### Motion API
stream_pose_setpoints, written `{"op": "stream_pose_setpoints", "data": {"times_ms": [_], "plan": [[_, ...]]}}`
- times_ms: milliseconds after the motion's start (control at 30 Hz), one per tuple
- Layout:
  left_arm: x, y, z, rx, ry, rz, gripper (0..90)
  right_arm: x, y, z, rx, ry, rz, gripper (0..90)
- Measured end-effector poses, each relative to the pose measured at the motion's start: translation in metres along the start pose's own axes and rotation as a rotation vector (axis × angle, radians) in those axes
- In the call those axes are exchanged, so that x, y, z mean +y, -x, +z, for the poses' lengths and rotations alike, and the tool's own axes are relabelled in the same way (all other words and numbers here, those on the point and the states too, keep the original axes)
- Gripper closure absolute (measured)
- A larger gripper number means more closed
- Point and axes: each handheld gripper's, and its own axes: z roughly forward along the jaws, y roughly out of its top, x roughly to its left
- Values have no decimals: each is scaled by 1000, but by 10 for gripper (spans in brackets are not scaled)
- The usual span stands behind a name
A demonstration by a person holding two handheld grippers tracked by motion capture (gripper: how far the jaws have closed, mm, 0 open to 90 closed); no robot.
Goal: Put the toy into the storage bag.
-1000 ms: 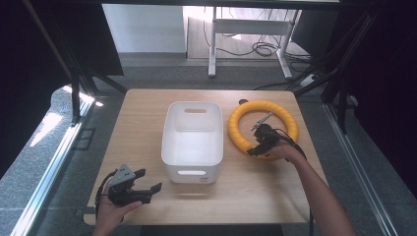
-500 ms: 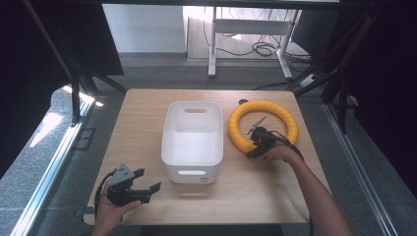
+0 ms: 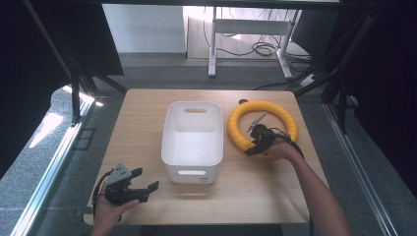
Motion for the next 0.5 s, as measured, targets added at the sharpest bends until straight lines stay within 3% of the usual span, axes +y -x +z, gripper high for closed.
{"op": "stream_pose_setpoints", "data": {"times_ms": [333,500], "plan": [[0,1,2,-4,-2,-2,175,3,14,-57,125,314,133,518],[-1,1,4,-5,-4,-6,175,-1,17,-77,181,441,162,518]]}}
